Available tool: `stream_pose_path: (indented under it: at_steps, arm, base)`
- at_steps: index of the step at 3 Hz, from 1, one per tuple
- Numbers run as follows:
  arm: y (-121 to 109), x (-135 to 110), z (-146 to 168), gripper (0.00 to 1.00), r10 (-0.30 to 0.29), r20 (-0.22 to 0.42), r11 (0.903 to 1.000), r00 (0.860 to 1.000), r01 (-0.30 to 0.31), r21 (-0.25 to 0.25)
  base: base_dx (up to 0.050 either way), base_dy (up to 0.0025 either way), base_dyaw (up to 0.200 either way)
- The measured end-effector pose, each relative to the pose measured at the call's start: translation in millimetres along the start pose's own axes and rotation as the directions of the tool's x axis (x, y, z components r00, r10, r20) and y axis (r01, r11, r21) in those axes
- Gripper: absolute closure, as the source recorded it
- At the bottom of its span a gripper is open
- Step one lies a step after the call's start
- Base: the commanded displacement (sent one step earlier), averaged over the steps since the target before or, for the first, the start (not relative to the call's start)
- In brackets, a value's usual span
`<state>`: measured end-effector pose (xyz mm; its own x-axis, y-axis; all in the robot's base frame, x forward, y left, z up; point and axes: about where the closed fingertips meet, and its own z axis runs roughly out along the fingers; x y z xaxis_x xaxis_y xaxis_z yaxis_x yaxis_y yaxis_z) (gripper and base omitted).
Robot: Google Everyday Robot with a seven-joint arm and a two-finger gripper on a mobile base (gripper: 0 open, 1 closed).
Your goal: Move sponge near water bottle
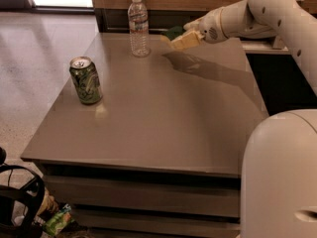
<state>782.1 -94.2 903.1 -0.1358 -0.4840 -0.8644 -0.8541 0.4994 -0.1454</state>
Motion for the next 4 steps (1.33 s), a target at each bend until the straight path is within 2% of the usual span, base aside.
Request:
stream_pose_path:
  at_steps: [2, 3, 4]
  arm:
    - [2.8, 0.3, 6.7, 0.12, 0.001, -0.001, 0.9999, 1.000, -0.001, -0.010]
    - [4.1, 0.5, 9.7, 0.00, 0.001, -0.001, 0.9999, 1.000, -0.001, -0.015]
    - [4.2, 0.5, 9.8, 0.00, 0.001, -0.001, 0.9999, 1.000, -0.001, -0.015]
  base:
    - [0.000, 0.00000, 0.000]
    - [0.000, 0.00000, 0.000]
    - [0.000, 0.00000, 0.000]
